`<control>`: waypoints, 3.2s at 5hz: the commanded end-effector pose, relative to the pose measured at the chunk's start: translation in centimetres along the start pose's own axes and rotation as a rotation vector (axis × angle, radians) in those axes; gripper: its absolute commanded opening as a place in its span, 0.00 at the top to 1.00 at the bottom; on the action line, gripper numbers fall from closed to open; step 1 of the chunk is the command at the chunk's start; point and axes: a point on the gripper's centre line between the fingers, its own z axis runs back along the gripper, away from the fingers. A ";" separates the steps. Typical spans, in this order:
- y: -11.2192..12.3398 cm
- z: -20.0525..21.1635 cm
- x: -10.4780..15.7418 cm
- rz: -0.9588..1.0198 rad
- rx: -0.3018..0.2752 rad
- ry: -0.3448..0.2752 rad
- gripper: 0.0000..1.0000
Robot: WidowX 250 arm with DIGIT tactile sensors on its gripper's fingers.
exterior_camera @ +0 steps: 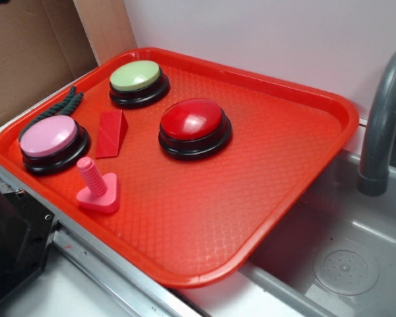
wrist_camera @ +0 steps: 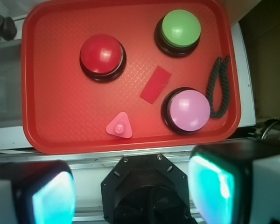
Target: Push the red button.
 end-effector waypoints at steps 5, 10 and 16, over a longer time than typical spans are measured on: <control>6.5 -12.4 13.2 -0.455 0.028 0.188 0.00; -1.9 -12.5 15.9 0.119 0.177 0.134 0.00; 0.0 -15.3 14.2 0.123 0.043 0.035 0.00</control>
